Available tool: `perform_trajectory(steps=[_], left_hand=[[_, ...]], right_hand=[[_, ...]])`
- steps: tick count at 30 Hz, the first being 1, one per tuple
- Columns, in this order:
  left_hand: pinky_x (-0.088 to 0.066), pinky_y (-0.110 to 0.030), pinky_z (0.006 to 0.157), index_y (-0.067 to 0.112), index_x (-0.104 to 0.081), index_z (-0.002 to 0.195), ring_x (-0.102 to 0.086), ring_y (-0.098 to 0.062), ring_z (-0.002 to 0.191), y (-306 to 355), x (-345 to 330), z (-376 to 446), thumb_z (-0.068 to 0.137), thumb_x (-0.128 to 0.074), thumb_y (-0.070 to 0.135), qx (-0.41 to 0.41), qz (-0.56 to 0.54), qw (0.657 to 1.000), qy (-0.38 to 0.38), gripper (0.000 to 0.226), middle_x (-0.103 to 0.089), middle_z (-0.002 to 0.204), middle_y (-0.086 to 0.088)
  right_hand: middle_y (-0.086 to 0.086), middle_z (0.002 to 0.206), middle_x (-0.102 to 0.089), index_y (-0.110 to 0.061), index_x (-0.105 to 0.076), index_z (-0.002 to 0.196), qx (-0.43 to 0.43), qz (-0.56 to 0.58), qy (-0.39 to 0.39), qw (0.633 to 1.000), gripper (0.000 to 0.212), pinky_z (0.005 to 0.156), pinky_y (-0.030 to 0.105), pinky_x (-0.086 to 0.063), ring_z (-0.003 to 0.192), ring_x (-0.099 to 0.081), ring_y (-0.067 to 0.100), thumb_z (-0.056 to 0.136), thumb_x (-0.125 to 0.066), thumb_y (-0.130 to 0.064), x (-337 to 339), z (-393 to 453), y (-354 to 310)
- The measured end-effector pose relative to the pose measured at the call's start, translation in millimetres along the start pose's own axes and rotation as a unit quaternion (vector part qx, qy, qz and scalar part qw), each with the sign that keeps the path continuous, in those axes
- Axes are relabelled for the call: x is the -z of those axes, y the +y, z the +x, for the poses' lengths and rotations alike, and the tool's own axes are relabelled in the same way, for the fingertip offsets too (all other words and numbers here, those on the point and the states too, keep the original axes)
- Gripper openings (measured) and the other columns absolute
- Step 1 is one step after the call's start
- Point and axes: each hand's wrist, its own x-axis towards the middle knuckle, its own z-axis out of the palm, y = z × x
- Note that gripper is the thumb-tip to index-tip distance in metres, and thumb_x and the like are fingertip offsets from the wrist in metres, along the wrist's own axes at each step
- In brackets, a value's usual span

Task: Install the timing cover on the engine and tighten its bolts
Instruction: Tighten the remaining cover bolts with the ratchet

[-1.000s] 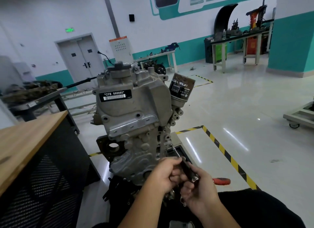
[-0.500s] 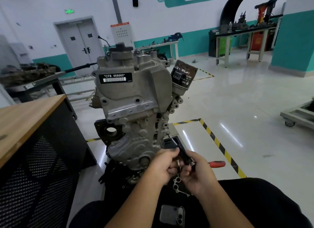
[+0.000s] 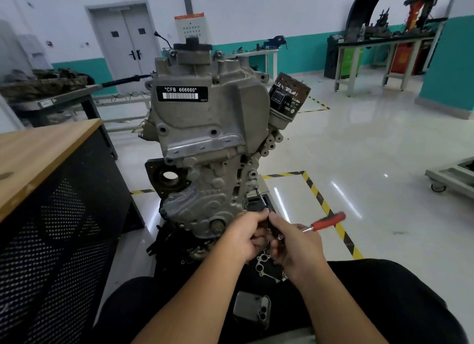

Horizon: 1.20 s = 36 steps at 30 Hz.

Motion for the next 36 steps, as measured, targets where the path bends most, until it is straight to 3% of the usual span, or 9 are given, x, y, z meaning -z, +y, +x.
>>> perform_trajectory(steps=[6,11,14,18,24,27,31,33,36], left_hand=[[-0.018,-0.015,0.027,0.004,-0.059,0.109,-0.031,-0.002,0.029,-2.3,-3.6,3.7,0.1,-0.06,0.016,-0.002,-0.026,0.999,0.03,0.015,-0.073,0.085,-0.011],[-0.03,-0.016,0.031,0.01,-0.066,0.097,-0.042,-0.01,0.037,0.5,-3.6,0.1,0.097,-0.066,0.029,-0.001,0.008,1.0,0.011,0.019,-0.069,0.094,-0.009],[-0.037,-0.02,0.036,0.007,-0.065,0.092,-0.054,-0.019,0.042,1.1,-6.6,0.5,0.097,-0.067,0.024,-0.021,0.004,0.999,0.042,0.017,-0.074,0.078,-0.01],[-0.047,-0.021,0.044,0.004,-0.065,0.103,-0.063,-0.016,0.045,-2.8,-12.2,1.5,0.095,-0.07,0.016,-0.043,-0.008,0.996,0.081,0.015,-0.07,0.06,-0.008],[-0.029,-0.018,0.034,0.017,-0.072,0.087,-0.04,-0.009,0.041,-1.1,-6.6,0.2,0.095,-0.067,0.036,0.026,0.002,1.0,-0.006,0.022,-0.059,0.063,0.001],[-0.024,-0.017,0.032,0.012,-0.066,0.085,-0.041,-0.01,0.042,1.2,-8.5,2.7,0.098,-0.064,0.03,0.007,0.023,1.0,0.021,0.022,-0.064,0.07,-0.004],[-0.027,-0.012,0.032,0.005,-0.063,0.088,-0.053,-0.013,0.035,-4.1,-13.1,4.8,0.096,-0.07,0.02,-0.019,0.006,0.998,0.054,0.018,-0.068,0.059,-0.006],[-0.027,-0.013,0.033,0.006,-0.064,0.087,-0.041,-0.011,0.03,-4.2,-12.5,5.2,0.093,-0.074,0.023,-0.018,0.0,0.998,0.064,0.021,-0.061,0.054,-0.004],[-0.024,-0.016,0.034,0.011,-0.063,0.086,-0.024,-0.01,0.033,-3.2,-10.4,7.1,0.096,-0.069,0.031,-0.005,-0.02,0.999,0.046,0.023,-0.044,0.054,-0.001]], right_hand=[[-0.002,0.063,-0.07,-0.013,-0.066,0.081,0.141,-0.171,0.057,0.973,0.031,0.042,0.012,-0.043,0.048,-0.065,0.005,0.072,-0.092,-0.025,-2.9,2.3,7.9],[0.015,0.067,-0.069,-0.002,-0.071,0.085,-0.128,0.224,-0.063,0.964,0.006,0.039,0.018,-0.049,0.041,-0.057,0.01,0.086,-0.076,-0.005,-4.8,-10.3,2.9],[0.013,0.069,-0.073,-0.001,-0.068,0.09,-0.003,-0.017,-0.021,1.0,0.021,0.044,0.026,-0.053,0.046,-0.062,0.016,0.081,-0.084,-0.011,-4.0,-5.3,6.9],[-0.001,0.058,-0.065,-0.023,-0.06,0.068,0.189,-0.301,0.087,0.931,0.03,0.039,0.014,-0.041,0.047,-0.061,0.011,0.076,-0.088,-0.03,-3.8,4.5,15.2],[0.015,0.068,-0.072,-0.006,-0.074,0.094,-0.144,0.223,-0.046,0.963,0.012,0.037,0.017,-0.045,0.042,-0.058,0.012,0.084,-0.078,-0.013,-0.8,-1.2,6.8],[0.011,0.065,-0.073,-0.006,-0.072,0.091,-0.019,-0.025,-0.004,0.999,0.022,0.038,0.023,-0.047,0.041,-0.059,0.015,0.084,-0.083,-0.023,2.4,5.0,9.8],[0.003,0.064,-0.072,-0.011,-0.068,0.08,0.154,-0.335,0.077,0.926,0.036,0.045,0.033,-0.057,0.047,-0.068,0.019,0.086,-0.078,-0.045,7.2,12.3,17.9],[0.006,0.061,-0.067,-0.011,-0.071,0.087,0.0,-0.107,0.009,0.994,0.032,0.034,0.024,-0.043,0.036,-0.056,0.016,0.092,-0.074,-0.042,7.4,13.2,15.5],[0.006,0.061,-0.06,-0.014,-0.073,0.106,-0.16,0.172,-0.079,0.969,0.029,0.029,0.016,-0.029,0.033,-0.043,0.006,0.096,-0.069,-0.041,4.4,6.1,13.6]])
